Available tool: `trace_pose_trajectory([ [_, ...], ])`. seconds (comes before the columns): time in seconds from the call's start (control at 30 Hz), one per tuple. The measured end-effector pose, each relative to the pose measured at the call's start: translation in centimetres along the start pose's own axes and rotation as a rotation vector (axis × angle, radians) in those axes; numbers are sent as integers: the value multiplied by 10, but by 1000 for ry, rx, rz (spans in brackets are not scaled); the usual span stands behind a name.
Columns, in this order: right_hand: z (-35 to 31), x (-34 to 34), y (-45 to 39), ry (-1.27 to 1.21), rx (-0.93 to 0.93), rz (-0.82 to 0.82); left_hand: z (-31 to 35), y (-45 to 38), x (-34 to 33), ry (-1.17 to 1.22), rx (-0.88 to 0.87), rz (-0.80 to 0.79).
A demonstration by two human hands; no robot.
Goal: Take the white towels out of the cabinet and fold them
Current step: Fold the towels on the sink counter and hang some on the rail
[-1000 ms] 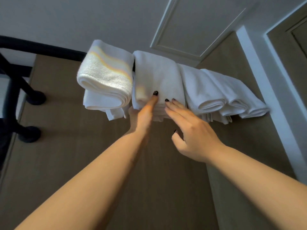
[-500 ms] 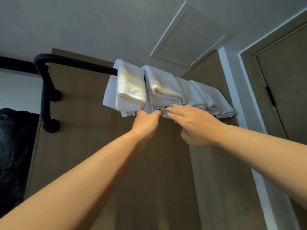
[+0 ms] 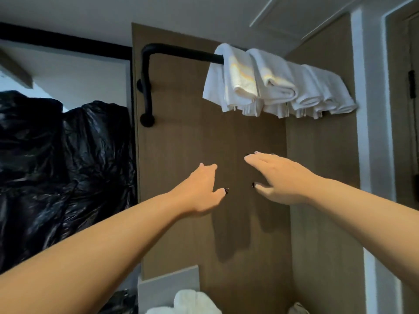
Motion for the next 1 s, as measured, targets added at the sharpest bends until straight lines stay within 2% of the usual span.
trace_pose_trajectory([
  [0.17,-45,-51,33,102,67,-105,-8,59,-28,-81,-26,-88],
  [0.4,-73,-112,67,21,87,-244,-41,99,-74,-162,-22,-99],
  [0.67,-76,-196,104,-300,-6,-351,-88,124,-147,51,160,-17],
  [0.87,-82,-284,135,-584,-118,-530,-100,141,-191,74,225,10],
  [1.0,-94,-330,148,-688,-134,-638,-107,161,-229,145,306,-3],
])
Point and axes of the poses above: each hand's wrist, its own y-axis away from the middle knuckle, its own x-axis out of the back of the hand, z = x × y, the point moved 9 cm from there along -y, towards the middle knuckle, and after that the axes turned 14 degrees about -x, right-handed, at the moved point
